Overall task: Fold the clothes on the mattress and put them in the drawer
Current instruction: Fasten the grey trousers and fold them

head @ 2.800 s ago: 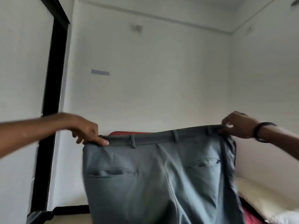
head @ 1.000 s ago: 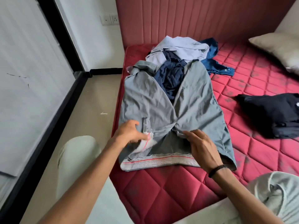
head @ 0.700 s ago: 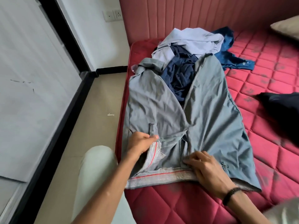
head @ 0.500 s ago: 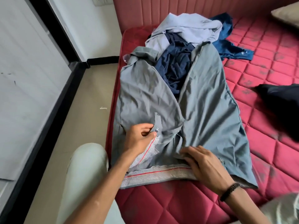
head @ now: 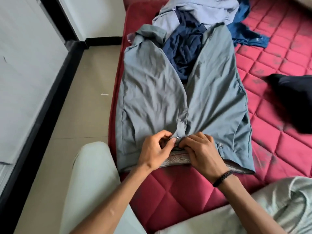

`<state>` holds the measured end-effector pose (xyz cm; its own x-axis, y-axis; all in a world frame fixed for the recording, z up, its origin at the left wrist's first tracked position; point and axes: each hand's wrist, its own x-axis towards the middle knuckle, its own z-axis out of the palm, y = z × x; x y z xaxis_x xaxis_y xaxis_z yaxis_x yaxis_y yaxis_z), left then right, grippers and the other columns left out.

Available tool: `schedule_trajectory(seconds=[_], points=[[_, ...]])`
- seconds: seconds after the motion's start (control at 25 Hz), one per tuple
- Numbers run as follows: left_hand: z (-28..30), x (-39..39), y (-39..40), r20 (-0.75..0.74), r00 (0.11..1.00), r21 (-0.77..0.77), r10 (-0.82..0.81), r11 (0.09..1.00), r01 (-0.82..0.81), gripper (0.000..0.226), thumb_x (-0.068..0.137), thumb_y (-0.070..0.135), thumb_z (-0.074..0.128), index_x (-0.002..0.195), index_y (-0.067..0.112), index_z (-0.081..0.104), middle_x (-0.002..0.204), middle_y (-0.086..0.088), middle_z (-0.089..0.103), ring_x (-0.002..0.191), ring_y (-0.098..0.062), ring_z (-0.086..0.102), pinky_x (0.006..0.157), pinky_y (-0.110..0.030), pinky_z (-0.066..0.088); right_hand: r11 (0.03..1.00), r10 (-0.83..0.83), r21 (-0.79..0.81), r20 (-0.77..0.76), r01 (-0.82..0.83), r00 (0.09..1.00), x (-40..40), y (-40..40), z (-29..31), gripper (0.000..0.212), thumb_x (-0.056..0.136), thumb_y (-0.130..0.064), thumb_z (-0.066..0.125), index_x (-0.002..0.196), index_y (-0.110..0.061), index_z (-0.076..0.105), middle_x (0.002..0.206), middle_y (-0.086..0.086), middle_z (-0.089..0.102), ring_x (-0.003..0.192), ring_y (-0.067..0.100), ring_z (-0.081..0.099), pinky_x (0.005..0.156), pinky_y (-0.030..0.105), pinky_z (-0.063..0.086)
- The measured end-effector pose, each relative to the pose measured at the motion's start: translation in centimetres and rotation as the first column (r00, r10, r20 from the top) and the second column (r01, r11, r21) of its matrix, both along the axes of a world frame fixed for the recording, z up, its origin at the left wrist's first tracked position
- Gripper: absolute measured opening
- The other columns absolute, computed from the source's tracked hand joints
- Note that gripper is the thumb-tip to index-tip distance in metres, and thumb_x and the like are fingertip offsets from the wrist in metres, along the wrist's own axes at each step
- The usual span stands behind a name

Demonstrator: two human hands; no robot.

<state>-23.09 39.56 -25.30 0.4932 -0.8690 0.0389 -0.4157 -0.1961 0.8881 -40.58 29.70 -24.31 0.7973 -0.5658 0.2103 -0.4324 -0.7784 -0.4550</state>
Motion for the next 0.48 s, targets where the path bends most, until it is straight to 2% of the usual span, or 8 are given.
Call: schedule_trajectory(seconds=[0.16, 0.24, 0.32, 0.48], points=[[-0.6, 0.0, 0.0, 0.016, 1.0, 0.018, -0.013, 1.0, 0.013, 0.019, 0.083, 0.04, 0.069, 0.092, 0.024, 0.067, 0.064, -0.003, 0.062, 0.056, -0.02, 0.054, 0.058, -0.038, 0.051, 0.995, -0.072, 0.07, 0.068, 0.067, 0.995, -0.2, -0.1, -0.2, 0.018, 0.091, -0.014, 0.069, 0.1, -0.029, 0.066, 0.094, -0.017, 0.069, 0.09, 0.014, 0.061, 0.088, 0.049, 0.048], [-1.0, 0.3, -0.2, -0.002, 1.0, 0.02, -0.012, 1.0, 0.012, 0.017, 0.083, 0.039, 0.07, 0.088, 0.023, 0.067, 0.062, -0.003, 0.061, 0.054, -0.014, 0.049, 0.057, -0.039, 0.05, 0.993, -0.077, 0.099, 0.077, 0.069, 0.994, -0.1, -0.2, -0.3, 0.018, 0.091, -0.017, 0.069, 0.104, -0.029, 0.07, 0.097, -0.014, 0.068, 0.092, 0.016, 0.063, 0.087, 0.047, 0.049], [-1.0, 0.0, -0.1, -0.009, 1.0, -0.005, -0.006, 1.0, 0.006, 0.016, 0.083, 0.039, 0.071, 0.086, 0.024, 0.067, 0.061, -0.002, 0.061, 0.054, -0.009, 0.046, 0.055, -0.038, 0.049, 0.998, -0.038, 0.059, 0.073, 0.034, 0.997, -0.1, 0.0, -0.3, 0.017, 0.093, -0.018, 0.063, 0.102, -0.029, 0.072, 0.099, -0.012, 0.065, 0.091, 0.019, 0.062, 0.084, 0.047, 0.05], [-0.9, -0.9, -0.2, -0.021, 1.0, -0.077, 0.015, 0.997, -0.017, 0.016, 0.082, 0.038, 0.075, 0.088, 0.024, 0.071, 0.064, 0.013, 0.061, 0.055, -0.001, 0.049, 0.057, -0.024, 0.047, 1.0, 0.021, -0.01, 0.063, -0.021, 0.998, -0.4, 0.2, -0.2, 0.021, 0.095, -0.025, 0.053, 0.101, -0.031, 0.073, 0.105, -0.009, 0.058, 0.096, 0.019, 0.057, 0.086, 0.044, 0.045]])
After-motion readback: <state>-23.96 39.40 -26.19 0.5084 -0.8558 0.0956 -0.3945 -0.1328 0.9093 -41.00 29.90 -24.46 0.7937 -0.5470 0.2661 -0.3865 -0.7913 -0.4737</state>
